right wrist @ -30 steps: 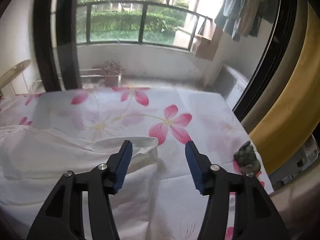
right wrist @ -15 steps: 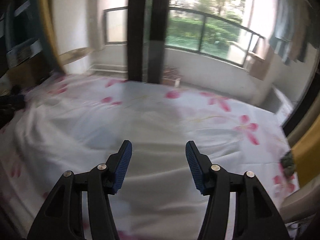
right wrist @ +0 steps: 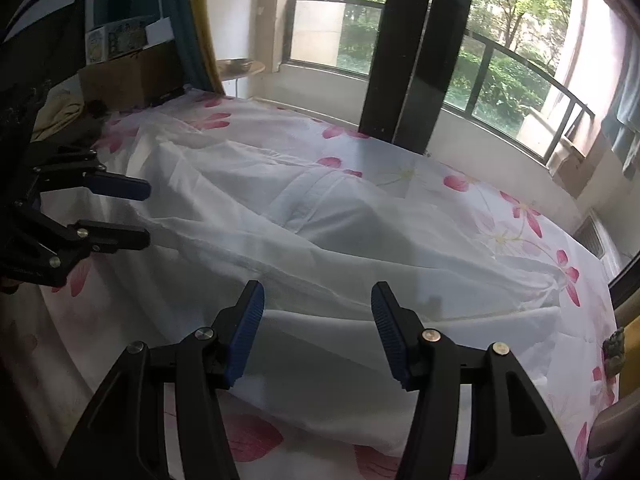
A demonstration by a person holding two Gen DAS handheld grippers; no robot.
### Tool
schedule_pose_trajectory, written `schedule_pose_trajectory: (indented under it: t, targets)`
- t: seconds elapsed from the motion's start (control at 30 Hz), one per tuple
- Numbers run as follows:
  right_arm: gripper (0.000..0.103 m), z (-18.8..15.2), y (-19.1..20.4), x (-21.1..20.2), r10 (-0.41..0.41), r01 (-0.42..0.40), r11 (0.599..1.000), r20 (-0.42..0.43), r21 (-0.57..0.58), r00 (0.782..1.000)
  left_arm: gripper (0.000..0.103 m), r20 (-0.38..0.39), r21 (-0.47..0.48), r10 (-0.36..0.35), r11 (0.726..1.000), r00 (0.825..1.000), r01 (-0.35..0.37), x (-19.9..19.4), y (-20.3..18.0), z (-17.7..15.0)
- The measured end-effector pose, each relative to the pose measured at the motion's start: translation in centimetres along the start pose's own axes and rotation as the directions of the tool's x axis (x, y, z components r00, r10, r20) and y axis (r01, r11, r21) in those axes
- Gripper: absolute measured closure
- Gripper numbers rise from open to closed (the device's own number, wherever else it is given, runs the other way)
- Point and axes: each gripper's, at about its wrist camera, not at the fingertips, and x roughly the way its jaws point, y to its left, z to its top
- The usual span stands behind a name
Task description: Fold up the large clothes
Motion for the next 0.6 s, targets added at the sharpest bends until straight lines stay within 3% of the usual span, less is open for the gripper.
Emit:
schedule_pose_trajectory:
  t: [0.2,0.23,0.27,0.37,0.47,0.6]
  targets:
    - [0.047,0.3,1.2,0.1,-0.020,0.020,0.997,-0.008,-0.074,1.000,0.058,0.004,0.018,0.011,1.000,1.000,-0.011,0.5,0.3,-0.2]
    - [0.048,0.3,1.4,0.1,-0.024,0.023,0.996,-0.009,-0.088,1.000,0.082,0.006,0.019,0.014,1.000,1.000,-0.014,0.5,0.4,-0.1]
    - [0.048,0.3,1.6,0.2,-0.020,0.019,0.995,-0.012,-0.100,1.000,0.096,0.005,0.022,0.023,0.999,1.000,-0.023,0.6,0.5,-0.1]
    - [0.048,0.2,2.4,0.2,-0.005,0.003,0.990,-0.015,-0.138,1.000,0.100,0.027,0.015,0.034,0.999,0.999,-0.035,0.4,0.8,0.5]
    - [0.067,0.4,3.0,0.2,-0.001,0.000,0.986,-0.003,-0.168,1.000,0.101,0.066,0.021,0.043,0.999,0.997,-0.045,-0.4,1.1,1.3]
    - [0.088,1.6,1.1,0.5,0.045,-0.044,0.996,0.011,-0.072,0.999,0.101,0.100,0.024,0.065,0.997,0.993,-0.068,-0.9,2.0,2.6]
